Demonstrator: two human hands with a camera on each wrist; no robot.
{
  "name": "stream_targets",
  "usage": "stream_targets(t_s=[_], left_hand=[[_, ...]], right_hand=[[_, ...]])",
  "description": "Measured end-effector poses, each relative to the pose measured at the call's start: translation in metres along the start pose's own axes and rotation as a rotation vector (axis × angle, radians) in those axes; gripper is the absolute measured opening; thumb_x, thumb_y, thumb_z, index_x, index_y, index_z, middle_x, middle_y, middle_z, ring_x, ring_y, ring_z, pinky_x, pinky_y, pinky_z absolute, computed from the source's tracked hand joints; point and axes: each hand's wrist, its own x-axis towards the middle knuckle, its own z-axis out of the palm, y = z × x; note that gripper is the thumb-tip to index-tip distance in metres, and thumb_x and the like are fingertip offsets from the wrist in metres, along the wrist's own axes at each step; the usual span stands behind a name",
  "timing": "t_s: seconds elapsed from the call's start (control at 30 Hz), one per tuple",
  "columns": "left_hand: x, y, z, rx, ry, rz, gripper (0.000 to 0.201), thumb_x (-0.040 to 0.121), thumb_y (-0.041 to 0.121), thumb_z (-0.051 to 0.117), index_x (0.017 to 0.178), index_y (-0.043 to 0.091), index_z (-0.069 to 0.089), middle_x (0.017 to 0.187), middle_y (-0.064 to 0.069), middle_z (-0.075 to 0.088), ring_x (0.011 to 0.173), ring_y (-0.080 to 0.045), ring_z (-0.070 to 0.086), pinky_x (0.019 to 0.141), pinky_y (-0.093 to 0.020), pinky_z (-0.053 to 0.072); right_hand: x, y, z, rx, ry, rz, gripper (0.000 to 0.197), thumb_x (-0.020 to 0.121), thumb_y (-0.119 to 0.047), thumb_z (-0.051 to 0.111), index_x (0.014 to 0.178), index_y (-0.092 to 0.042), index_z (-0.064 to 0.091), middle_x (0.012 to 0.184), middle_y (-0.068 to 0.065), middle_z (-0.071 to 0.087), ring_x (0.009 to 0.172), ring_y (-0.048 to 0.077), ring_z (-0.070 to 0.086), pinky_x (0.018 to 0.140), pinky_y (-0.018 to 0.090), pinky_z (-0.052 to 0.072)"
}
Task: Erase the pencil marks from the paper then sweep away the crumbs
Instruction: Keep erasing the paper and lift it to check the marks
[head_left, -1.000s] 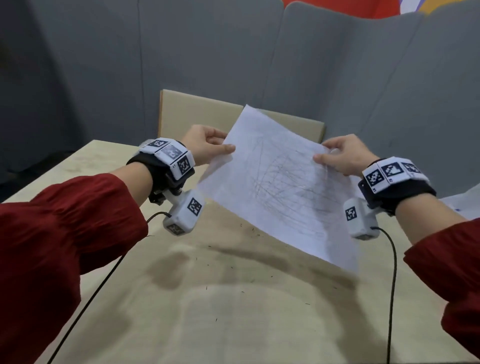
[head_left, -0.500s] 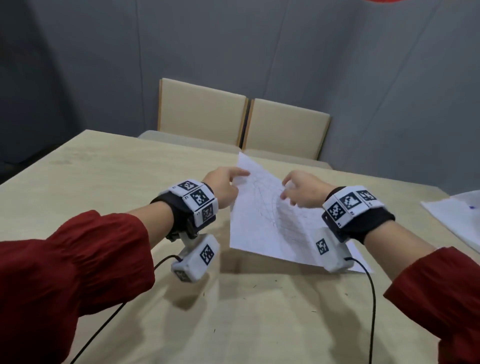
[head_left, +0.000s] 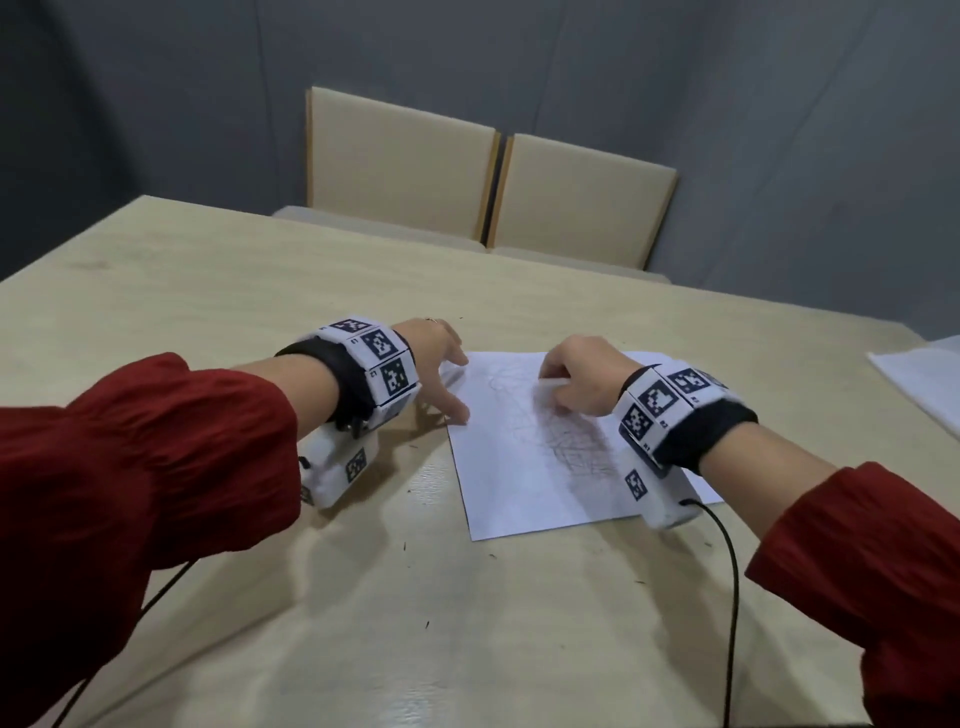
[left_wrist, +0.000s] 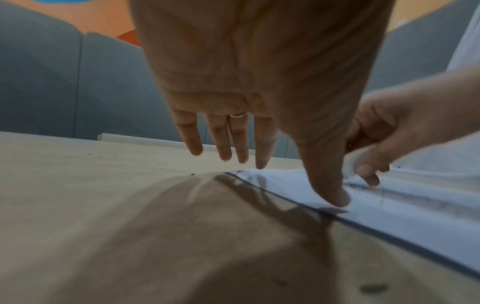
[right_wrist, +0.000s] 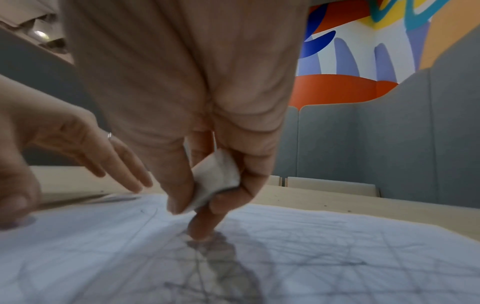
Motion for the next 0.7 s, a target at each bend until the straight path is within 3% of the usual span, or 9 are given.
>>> stream_targets(t_s=[0.07, 0.13, 0.27, 0.4, 0.47, 0.57, 0.7], left_hand=[[0.006, -0.004, 0.004, 0.032, -0.031, 0.007, 0.088, 0.07, 0.064, 0.073, 0.139, 0.014, 0.051, 0.143, -0.001, 0.048, 0.125, -0.022, 0.05, 0.103, -0.033, 0.042], [0.01, -0.006, 0.008, 0.06, -0.027, 0.04, 0.091, 0.07, 0.067, 0.071, 0.139, 0.011, 0.052, 0.139, -0.005, 0.051, 0.122, -0.024, 0.052, 0.102, -0.037, 0.044], [0.015, -0.006, 0.009, 0.084, 0.0, 0.143, 0.065, 0.074, 0.062, 0.071, 0.105, 0.005, 0.066, 0.126, -0.012, 0.06, 0.106, -0.029, 0.059, 0.092, -0.041, 0.048], [0.018, -0.006, 0.017, 0.097, -0.034, 0.177, 0.079, 0.072, 0.068, 0.067, 0.12, 0.006, 0.061, 0.133, -0.012, 0.057, 0.114, -0.03, 0.057, 0.096, -0.042, 0.046], [0.016, -0.007, 0.019, 0.102, -0.057, 0.197, 0.079, 0.063, 0.075, 0.067, 0.108, 0.01, 0.06, 0.123, -0.004, 0.057, 0.111, -0.029, 0.058, 0.09, -0.04, 0.048], [0.017, -0.004, 0.019, 0.136, -0.09, 0.196, 0.064, 0.066, 0.072, 0.07, 0.078, 0.015, 0.044, 0.111, 0.003, 0.05, 0.091, -0.023, 0.057, 0.067, -0.03, 0.043], [0.017, 0.0, 0.021, 0.169, -0.086, 0.205, 0.064, 0.064, 0.074, 0.07, 0.074, 0.016, 0.045, 0.122, -0.009, 0.057, 0.09, -0.023, 0.055, 0.071, -0.032, 0.043]], right_hand=[[0.005, -0.005, -0.002, 0.078, 0.058, -0.031, 0.008, 0.086, -0.012, 0.059, 0.088, -0.015, 0.067, 0.077, -0.001, 0.064, 0.078, 0.017, 0.06, 0.059, 0.021, 0.043], [0.012, -0.013, -0.005, 0.167, 0.082, -0.05, 0.007, 0.089, -0.02, 0.061, 0.093, -0.018, 0.066, 0.074, -0.004, 0.063, 0.074, 0.015, 0.061, 0.059, 0.021, 0.042], [0.031, -0.028, -0.002, 0.162, 0.063, -0.05, 0.014, 0.09, -0.025, 0.061, 0.1, -0.018, 0.068, 0.1, 0.002, 0.064, 0.088, 0.017, 0.059, 0.07, 0.025, 0.043], [0.043, -0.034, 0.004, 0.138, 0.086, -0.052, 0.013, 0.085, -0.026, 0.069, 0.091, -0.015, 0.07, 0.095, 0.003, 0.066, 0.085, 0.017, 0.06, 0.059, 0.021, 0.043], [0.046, -0.032, 0.006, 0.112, 0.099, -0.045, 0.012, 0.083, -0.027, 0.07, 0.089, -0.016, 0.071, 0.094, 0.003, 0.067, 0.087, 0.019, 0.062, 0.065, 0.025, 0.048], [0.048, -0.032, 0.009, 0.027, 0.087, -0.055, 0.012, 0.085, -0.028, 0.066, 0.082, -0.016, 0.069, 0.092, 0.006, 0.066, 0.085, 0.024, 0.062, 0.073, 0.035, 0.055], [0.046, -0.036, 0.016, 0.021, 0.043, -0.086, 0.026, 0.089, -0.027, 0.059, 0.065, -0.018, 0.061, 0.073, 0.004, 0.062, 0.071, 0.022, 0.058, 0.063, 0.034, 0.05]])
